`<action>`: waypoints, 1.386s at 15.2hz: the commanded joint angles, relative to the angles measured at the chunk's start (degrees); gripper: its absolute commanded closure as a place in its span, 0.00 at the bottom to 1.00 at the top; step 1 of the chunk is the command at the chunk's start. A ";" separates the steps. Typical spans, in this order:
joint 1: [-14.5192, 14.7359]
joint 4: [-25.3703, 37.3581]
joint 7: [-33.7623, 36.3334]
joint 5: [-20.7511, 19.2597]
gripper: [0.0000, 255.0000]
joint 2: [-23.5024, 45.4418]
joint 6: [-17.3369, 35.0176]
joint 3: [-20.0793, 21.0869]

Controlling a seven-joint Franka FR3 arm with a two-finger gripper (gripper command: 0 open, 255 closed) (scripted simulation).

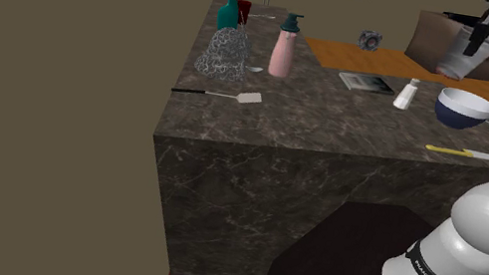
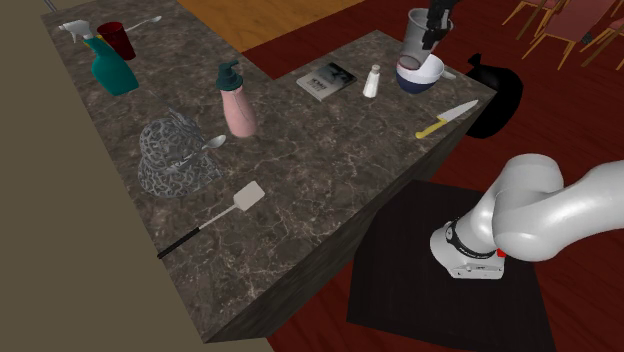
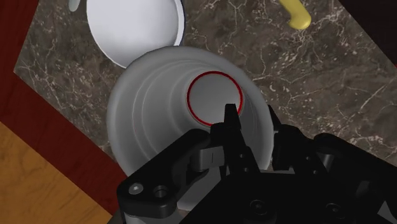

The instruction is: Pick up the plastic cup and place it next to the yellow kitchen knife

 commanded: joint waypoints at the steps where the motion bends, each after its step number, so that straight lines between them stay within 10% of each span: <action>1: -0.19 -1.81 0.13 -0.35 1.00 -0.60 1.29 -0.29; 21: -1.36 -17.79 3.31 -3.40 1.00 -1.98 15.69 -3.10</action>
